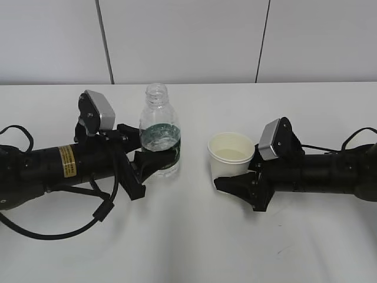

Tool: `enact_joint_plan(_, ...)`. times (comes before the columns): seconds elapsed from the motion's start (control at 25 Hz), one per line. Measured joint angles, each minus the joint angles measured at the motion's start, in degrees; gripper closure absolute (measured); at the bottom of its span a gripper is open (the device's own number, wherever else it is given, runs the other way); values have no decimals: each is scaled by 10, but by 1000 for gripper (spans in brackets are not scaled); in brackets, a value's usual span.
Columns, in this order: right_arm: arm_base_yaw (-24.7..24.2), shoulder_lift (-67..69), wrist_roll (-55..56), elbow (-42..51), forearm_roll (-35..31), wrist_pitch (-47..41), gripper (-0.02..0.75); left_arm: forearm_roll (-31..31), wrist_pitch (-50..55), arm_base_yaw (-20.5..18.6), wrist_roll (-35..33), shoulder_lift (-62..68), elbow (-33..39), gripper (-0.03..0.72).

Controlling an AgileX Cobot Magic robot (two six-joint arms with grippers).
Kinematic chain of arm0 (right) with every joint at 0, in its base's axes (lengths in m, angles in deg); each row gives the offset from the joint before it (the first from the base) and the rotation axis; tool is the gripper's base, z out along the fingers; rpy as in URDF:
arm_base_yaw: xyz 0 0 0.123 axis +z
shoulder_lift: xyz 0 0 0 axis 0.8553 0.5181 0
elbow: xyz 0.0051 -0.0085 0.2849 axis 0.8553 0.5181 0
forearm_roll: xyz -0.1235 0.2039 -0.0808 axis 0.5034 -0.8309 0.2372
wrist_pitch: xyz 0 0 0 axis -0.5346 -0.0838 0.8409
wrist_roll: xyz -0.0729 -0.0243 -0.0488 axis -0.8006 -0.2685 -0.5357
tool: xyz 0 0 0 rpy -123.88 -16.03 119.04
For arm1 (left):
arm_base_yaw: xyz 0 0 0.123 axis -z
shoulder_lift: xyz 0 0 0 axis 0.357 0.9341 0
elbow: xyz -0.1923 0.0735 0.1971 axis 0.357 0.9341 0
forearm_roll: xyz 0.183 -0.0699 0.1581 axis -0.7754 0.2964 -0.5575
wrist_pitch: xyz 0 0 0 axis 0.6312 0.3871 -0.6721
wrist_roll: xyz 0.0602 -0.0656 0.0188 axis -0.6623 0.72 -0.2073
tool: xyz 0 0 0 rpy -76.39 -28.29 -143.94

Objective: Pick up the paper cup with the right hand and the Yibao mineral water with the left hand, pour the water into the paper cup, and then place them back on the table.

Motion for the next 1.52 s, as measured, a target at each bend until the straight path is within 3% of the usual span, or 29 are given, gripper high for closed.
enact_joint_plan(0.2,0,0,-7,0,-32,-29,226,-91,-1,-3,26,0,0,330)
enact_joint_plan(0.44,0,0,-23,0,-58,-46,226,-112,-1,-1,45,0,0,337)
enact_joint_plan(0.64,0,0,-46,0,-71,-28,226,-136,-3,23,55,3,0,339)
enact_joint_plan(0.96,0,0,-75,0,-103,-18,226,-136,-3,56,57,29,0,342)
enact_joint_plan(1.52,0,63,-119,0,-157,60,226,-116,-4,58,57,29,0,343)
